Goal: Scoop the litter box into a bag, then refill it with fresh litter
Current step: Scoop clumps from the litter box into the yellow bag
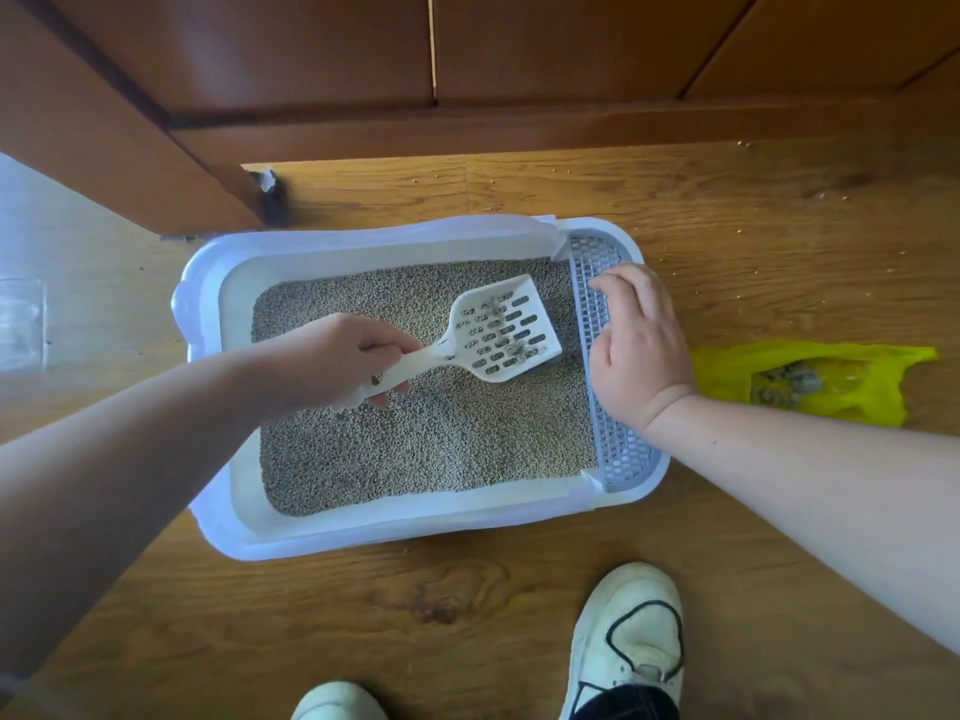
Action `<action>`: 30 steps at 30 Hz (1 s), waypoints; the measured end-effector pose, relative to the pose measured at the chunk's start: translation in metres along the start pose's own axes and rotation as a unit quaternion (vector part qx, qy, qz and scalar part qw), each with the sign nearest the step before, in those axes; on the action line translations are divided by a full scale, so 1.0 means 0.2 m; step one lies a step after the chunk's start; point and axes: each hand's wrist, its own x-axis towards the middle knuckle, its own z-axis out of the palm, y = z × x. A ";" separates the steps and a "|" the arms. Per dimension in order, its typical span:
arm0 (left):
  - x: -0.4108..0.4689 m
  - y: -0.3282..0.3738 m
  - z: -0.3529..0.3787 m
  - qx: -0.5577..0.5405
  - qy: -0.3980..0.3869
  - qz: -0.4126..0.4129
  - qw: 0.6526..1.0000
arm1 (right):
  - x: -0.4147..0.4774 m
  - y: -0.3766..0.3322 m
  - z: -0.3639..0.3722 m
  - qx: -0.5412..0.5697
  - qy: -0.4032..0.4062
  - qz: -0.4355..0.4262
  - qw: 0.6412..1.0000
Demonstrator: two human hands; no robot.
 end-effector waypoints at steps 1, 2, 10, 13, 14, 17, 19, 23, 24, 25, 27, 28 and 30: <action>-0.01 0.00 -0.01 0.005 -0.004 0.004 1.000 | 0.00 0.00 0.00 0.001 0.001 0.000 1.000; -0.02 -0.01 -0.02 0.007 -0.010 0.006 1.000 | 0.00 0.00 0.00 0.002 0.001 0.000 1.000; -0.09 -0.01 -0.03 0.020 -0.057 0.022 0.998 | 0.00 0.01 0.00 0.003 0.004 -0.001 1.000; -0.11 0.02 -0.06 0.019 -0.041 0.022 0.999 | 0.00 0.01 0.00 0.010 0.005 0.000 1.000; -0.11 0.03 -0.07 0.019 -0.037 0.026 0.999 | 0.00 0.01 0.00 0.014 0.004 0.001 1.000; -0.14 0.08 -0.10 0.003 -0.034 0.052 0.998 | 0.00 0.01 0.00 0.028 0.000 0.001 1.000; -0.14 0.13 -0.12 -0.004 -0.032 0.065 0.997 | 0.00 0.03 -0.01 0.058 -0.004 0.006 0.998; -0.14 0.28 -0.11 -0.019 -0.028 0.104 0.994 | 0.00 0.13 -0.07 0.176 -0.011 0.042 0.983; -0.14 0.33 -0.09 -0.022 -0.031 0.118 0.992 | -0.01 0.16 -0.10 0.186 0.005 0.057 0.981; -0.12 0.38 -0.07 -0.022 -0.035 0.129 0.991 | -0.02 0.20 -0.14 0.189 0.026 0.075 0.979; -0.09 0.51 -0.01 -0.005 -0.050 0.147 0.988 | -0.07 0.30 -0.22 0.192 0.064 0.121 0.972; -0.07 0.58 0.03 0.007 -0.060 0.157 0.986 | -0.10 0.37 -0.25 0.194 0.077 0.150 0.967; -0.02 0.71 0.13 0.031 -0.080 0.178 0.980 | -0.19 0.53 -0.30 0.205 0.102 0.216 0.949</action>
